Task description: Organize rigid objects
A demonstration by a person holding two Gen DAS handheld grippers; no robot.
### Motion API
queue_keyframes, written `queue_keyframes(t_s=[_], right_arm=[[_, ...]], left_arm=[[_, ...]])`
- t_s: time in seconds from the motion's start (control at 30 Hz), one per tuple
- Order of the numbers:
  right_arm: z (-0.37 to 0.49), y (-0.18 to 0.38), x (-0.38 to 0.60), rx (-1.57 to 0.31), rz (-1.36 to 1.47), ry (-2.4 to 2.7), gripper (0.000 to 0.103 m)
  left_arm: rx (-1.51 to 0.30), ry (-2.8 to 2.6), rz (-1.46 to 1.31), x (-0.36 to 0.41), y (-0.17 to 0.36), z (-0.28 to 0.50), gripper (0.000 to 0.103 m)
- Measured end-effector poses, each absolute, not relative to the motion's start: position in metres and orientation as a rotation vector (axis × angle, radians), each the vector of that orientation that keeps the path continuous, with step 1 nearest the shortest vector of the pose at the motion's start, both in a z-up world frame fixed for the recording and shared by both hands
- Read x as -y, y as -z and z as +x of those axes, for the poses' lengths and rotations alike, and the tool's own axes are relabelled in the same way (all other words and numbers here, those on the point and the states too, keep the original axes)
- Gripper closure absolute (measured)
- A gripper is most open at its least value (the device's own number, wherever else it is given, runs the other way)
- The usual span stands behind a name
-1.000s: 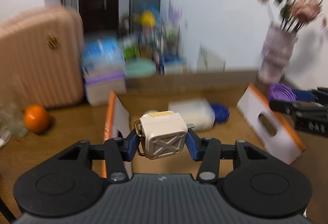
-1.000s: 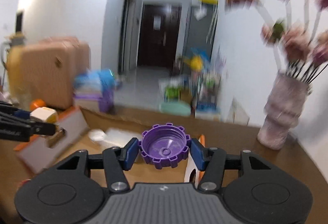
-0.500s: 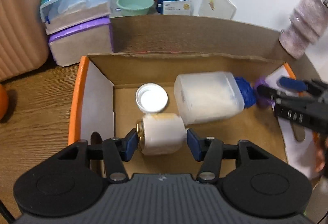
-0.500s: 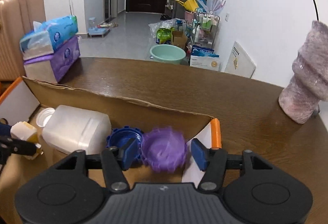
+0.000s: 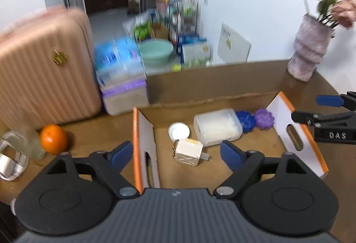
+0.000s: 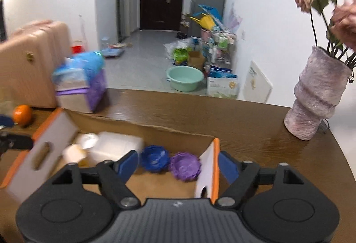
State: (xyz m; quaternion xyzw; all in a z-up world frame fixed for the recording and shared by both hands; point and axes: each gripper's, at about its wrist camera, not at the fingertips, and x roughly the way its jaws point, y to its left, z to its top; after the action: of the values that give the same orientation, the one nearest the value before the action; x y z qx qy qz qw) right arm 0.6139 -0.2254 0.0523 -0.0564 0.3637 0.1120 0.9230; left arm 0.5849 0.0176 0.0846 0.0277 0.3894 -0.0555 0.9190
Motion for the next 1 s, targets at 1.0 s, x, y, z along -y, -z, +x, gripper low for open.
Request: queue_keyframes(t_s=[1.0], right_arm=[[0.346, -0.067, 0.242, -0.132, 0.084, -0.213, 0.004]], left_arm=[[-0.051, 0.086, 0.049, -0.014, -0.092, 0.309, 0.0]])
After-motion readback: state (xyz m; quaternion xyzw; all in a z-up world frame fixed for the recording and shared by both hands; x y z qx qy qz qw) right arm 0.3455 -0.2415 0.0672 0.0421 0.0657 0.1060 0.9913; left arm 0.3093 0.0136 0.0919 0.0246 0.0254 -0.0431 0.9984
